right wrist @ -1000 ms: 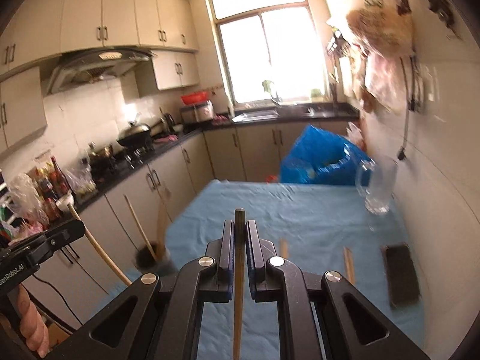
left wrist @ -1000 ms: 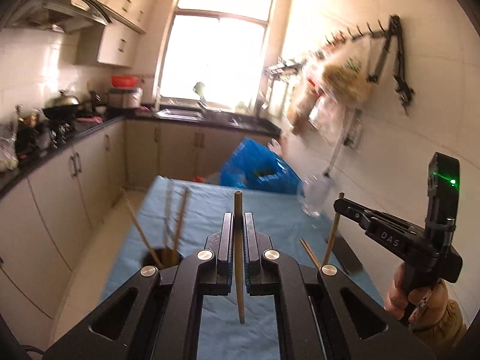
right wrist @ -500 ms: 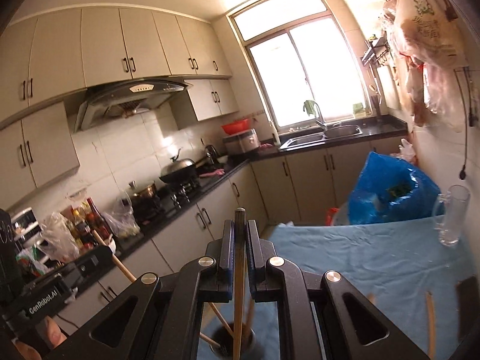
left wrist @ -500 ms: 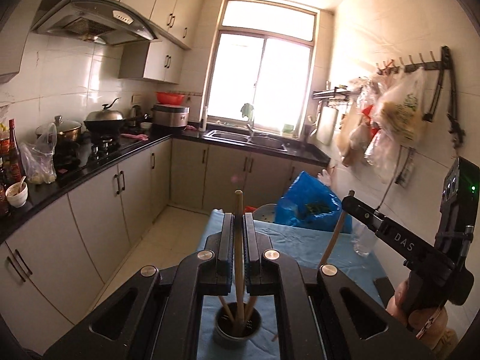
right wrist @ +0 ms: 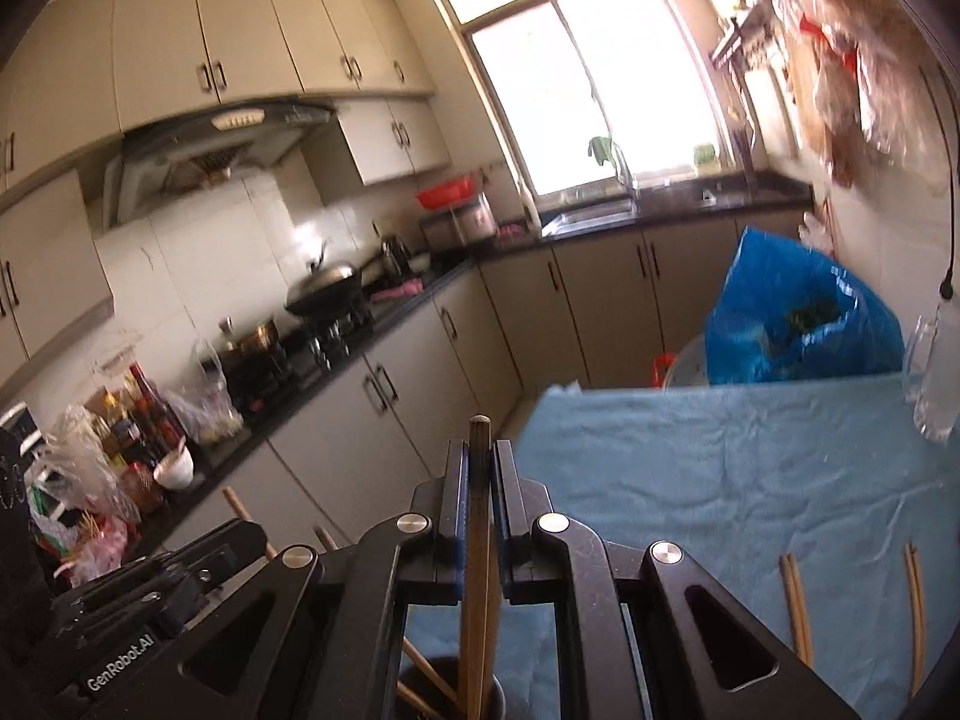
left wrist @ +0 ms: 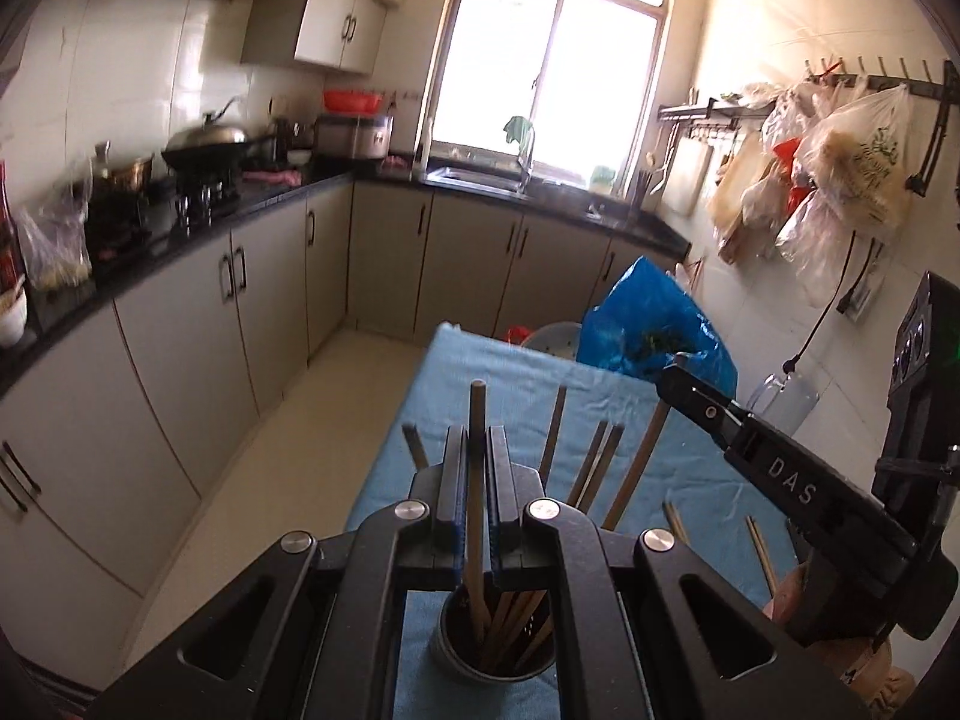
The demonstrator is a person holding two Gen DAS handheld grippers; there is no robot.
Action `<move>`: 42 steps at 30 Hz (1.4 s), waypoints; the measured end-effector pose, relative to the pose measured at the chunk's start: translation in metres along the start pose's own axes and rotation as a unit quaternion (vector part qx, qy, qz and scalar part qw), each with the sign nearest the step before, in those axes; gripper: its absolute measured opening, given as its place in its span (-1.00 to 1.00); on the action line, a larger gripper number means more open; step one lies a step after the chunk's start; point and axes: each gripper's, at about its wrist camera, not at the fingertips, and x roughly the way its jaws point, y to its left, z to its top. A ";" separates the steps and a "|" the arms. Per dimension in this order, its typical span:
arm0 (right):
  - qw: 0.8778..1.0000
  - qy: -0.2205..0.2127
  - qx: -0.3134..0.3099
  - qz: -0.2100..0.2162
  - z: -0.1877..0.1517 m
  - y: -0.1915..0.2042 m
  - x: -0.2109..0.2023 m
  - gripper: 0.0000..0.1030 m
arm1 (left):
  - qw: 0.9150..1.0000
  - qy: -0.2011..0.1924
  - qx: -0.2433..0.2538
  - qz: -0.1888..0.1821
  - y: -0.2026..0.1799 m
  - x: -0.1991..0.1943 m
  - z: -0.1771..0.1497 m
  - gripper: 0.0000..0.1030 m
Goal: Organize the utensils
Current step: 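Open both tools to drop the chopsticks into the black cup, then bring both tools back down over the remaining chopsticks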
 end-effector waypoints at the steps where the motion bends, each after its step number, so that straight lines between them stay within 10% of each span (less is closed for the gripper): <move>1: 1.000 0.004 0.001 -0.001 -0.003 -0.003 0.002 -0.85 | 1.000 0.003 -0.002 0.000 0.000 0.002 -0.002 -0.90; 9: 0.999 0.035 0.015 0.007 -0.018 -0.014 0.014 -0.82 | 0.999 -0.004 0.024 0.030 -0.010 -0.005 -0.017 -0.88; 17: 0.998 0.034 0.046 0.010 -0.017 -0.024 0.003 -0.34 | 0.995 -0.030 0.051 0.083 -0.025 -0.030 -0.034 -0.28; 25: 0.998 0.019 0.054 -0.010 -0.018 -0.047 -0.030 -0.31 | 0.989 -0.050 0.079 0.117 -0.045 -0.055 -0.051 0.01; 42: 0.992 0.009 0.104 -0.073 -0.050 -0.141 -0.103 -0.25 | 0.988 -0.033 0.131 0.075 -0.121 -0.065 -0.084 0.16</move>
